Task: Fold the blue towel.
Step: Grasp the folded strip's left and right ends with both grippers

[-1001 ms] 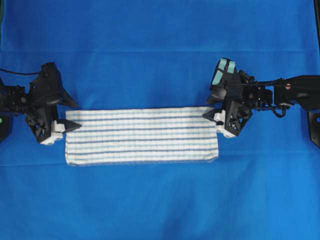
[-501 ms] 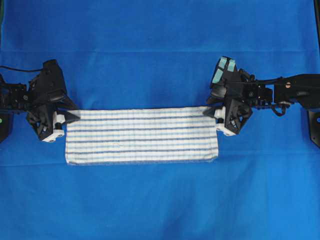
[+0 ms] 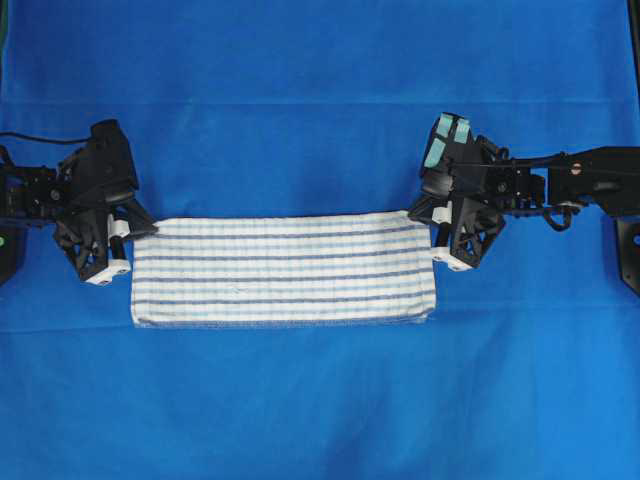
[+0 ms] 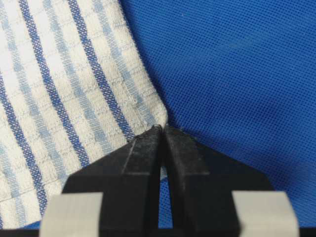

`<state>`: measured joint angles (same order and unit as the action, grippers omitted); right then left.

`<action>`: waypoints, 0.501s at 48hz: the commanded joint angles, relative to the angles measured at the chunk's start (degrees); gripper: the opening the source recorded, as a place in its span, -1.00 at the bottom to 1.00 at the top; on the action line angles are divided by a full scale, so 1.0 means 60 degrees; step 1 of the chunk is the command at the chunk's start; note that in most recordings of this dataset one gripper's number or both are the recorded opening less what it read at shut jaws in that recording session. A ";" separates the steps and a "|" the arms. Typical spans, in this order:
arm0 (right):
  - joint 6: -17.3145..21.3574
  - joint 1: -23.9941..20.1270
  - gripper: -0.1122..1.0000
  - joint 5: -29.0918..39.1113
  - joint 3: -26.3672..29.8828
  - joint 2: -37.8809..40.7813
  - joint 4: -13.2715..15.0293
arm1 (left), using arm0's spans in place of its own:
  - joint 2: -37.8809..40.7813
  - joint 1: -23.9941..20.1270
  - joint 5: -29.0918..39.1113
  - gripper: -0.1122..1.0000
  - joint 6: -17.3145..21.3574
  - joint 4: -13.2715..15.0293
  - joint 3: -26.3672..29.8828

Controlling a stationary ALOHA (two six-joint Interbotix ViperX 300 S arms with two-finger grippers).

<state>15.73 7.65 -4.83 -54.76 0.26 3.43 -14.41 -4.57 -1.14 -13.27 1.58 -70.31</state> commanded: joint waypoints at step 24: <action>-0.0029 -0.0015 -0.76 0.1582 0.0249 -0.3062 0.0044 | -0.3486 0.0088 0.2769 -0.77 0.0161 0.0000 0.1011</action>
<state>15.64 7.65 3.60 -54.67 -14.77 3.52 -32.52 -4.57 14.41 -12.30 1.58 -65.65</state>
